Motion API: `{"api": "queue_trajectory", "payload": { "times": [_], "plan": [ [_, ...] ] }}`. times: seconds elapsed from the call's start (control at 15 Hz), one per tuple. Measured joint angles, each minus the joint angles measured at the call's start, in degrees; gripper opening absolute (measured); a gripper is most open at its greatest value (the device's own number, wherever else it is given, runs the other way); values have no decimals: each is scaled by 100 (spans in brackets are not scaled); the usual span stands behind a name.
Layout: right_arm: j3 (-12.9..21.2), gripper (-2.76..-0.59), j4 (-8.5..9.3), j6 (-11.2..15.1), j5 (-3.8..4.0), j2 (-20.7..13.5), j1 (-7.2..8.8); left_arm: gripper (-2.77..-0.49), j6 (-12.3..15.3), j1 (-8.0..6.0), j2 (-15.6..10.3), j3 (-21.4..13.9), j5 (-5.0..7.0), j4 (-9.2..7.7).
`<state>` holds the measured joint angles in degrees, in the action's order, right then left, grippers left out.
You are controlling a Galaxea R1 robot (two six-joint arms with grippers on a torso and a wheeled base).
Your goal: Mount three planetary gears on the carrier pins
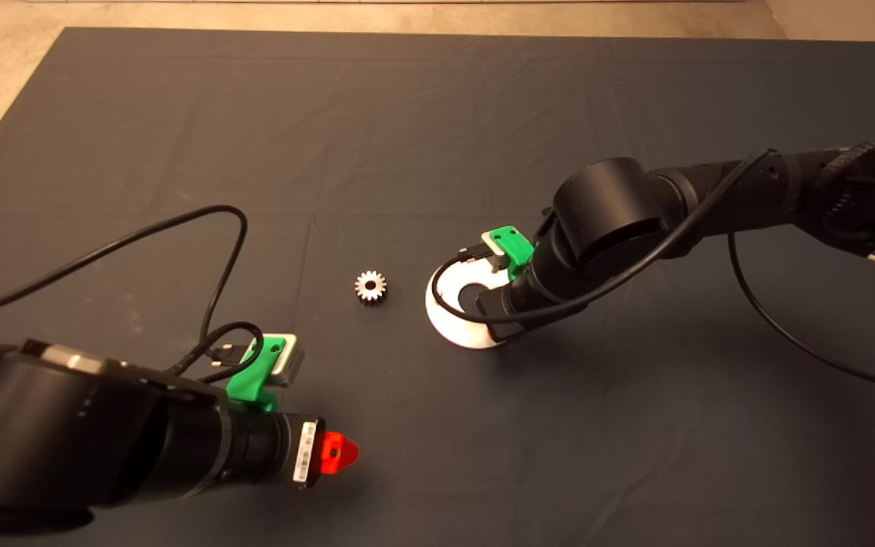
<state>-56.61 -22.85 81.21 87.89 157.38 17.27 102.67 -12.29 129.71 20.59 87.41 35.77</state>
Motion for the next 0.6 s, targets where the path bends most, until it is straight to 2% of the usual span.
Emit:
{"api": "queue_trajectory", "payload": {
  "times": [0.6],
  "plan": [
    [-147,-244,0,-84,3,72,0,-50,0,0,-3,0,0,0]
  ]
}}
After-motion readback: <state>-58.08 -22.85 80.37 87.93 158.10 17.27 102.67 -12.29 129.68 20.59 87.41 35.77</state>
